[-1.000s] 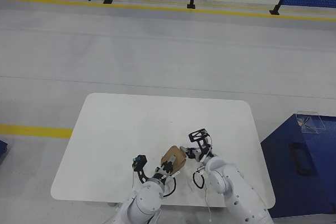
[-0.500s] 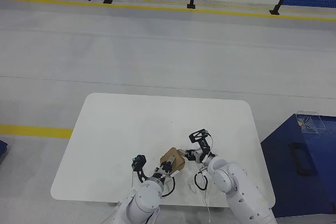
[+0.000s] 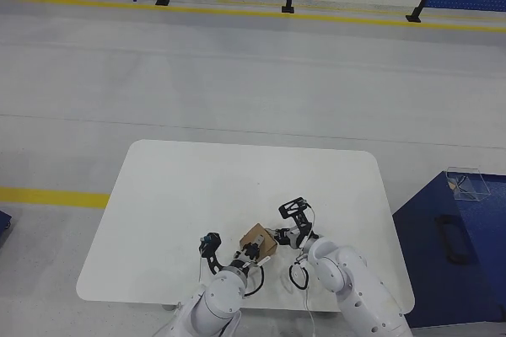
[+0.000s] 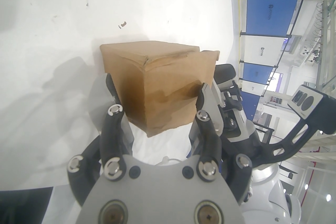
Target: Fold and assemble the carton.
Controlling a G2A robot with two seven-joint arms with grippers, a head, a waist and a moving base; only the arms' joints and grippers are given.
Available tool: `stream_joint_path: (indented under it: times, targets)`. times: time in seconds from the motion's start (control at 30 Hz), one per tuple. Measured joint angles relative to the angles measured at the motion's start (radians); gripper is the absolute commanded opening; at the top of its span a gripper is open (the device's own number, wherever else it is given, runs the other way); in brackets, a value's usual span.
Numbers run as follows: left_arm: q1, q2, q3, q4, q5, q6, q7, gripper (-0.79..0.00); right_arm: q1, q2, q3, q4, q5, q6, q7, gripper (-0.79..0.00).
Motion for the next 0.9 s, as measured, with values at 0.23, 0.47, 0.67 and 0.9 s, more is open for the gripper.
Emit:
stream_joint_path:
  times: [0.23, 0.47, 0.67, 0.9]
  targets:
    - [-0.013, -0.004, 0.008, 0.015, 0.005, 0.023, 0.002, -0.243, -0.001, 0.0, 0.004, -0.002, -0.004, 0.009, -0.004, 0.0]
    - [-0.014, -0.006, 0.011, 0.016, 0.004, 0.026, 0.004, -0.215, -0.005, 0.0, 0.011, -0.008, -0.004, 0.011, -0.004, 0.0]
    - [-0.015, -0.007, 0.014, 0.019, 0.011, 0.043, 0.008, -0.212, -0.013, 0.001, 0.025, -0.022, 0.01, 0.009, -0.012, 0.0]
    - [-0.012, -0.012, 0.003, 0.008, -0.011, 0.039, 0.028, 0.0, -0.045, 0.009, 0.03, -0.061, 0.001, -0.073, -0.009, 0.0]
